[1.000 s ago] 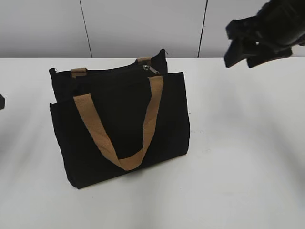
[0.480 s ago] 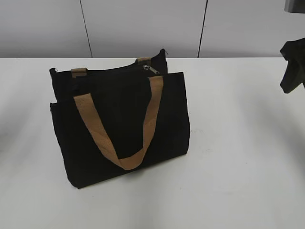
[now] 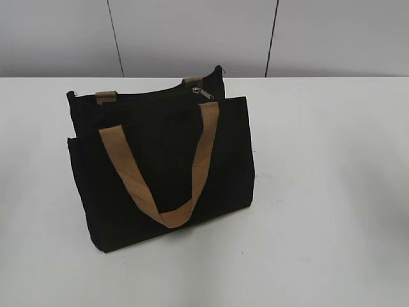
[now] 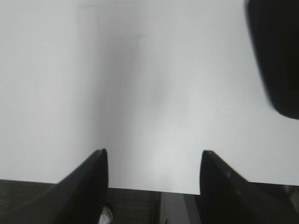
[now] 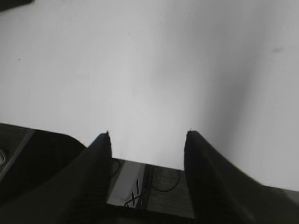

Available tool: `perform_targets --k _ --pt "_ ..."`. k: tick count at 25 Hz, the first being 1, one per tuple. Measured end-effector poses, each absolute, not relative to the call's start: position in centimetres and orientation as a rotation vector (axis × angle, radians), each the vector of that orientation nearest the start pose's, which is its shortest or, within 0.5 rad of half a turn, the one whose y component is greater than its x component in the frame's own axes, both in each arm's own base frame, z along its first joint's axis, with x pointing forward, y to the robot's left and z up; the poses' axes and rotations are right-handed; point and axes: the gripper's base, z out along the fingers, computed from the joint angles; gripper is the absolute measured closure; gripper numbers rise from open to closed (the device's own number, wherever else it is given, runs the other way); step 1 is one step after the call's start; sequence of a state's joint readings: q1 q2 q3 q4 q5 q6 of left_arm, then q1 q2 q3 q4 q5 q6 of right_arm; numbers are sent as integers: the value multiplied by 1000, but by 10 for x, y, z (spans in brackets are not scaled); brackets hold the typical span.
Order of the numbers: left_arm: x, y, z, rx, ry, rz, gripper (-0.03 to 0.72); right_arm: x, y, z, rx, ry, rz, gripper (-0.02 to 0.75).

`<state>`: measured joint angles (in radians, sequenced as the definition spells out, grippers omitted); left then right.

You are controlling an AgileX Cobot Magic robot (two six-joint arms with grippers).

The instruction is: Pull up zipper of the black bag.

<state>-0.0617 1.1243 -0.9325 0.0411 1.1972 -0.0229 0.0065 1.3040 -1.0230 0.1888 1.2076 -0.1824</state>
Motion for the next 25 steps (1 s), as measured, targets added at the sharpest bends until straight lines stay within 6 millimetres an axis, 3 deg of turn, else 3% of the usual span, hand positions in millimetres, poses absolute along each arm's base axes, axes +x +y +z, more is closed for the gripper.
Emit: perform_targets --k 7,12,15,25 --pt "103 -2 295 32 2625 29 223 155 17 285 -195 2826 226 345" --pt "59 0 284 28 2401 16 226 105 16 269 -211 2677 195 345" --pt "39 4 284 31 2289 41 228 84 16 259 -214 2611 180 345" --pt "-8 5 285 21 2014 9 236 26 15 276 -272 2229 107 345"
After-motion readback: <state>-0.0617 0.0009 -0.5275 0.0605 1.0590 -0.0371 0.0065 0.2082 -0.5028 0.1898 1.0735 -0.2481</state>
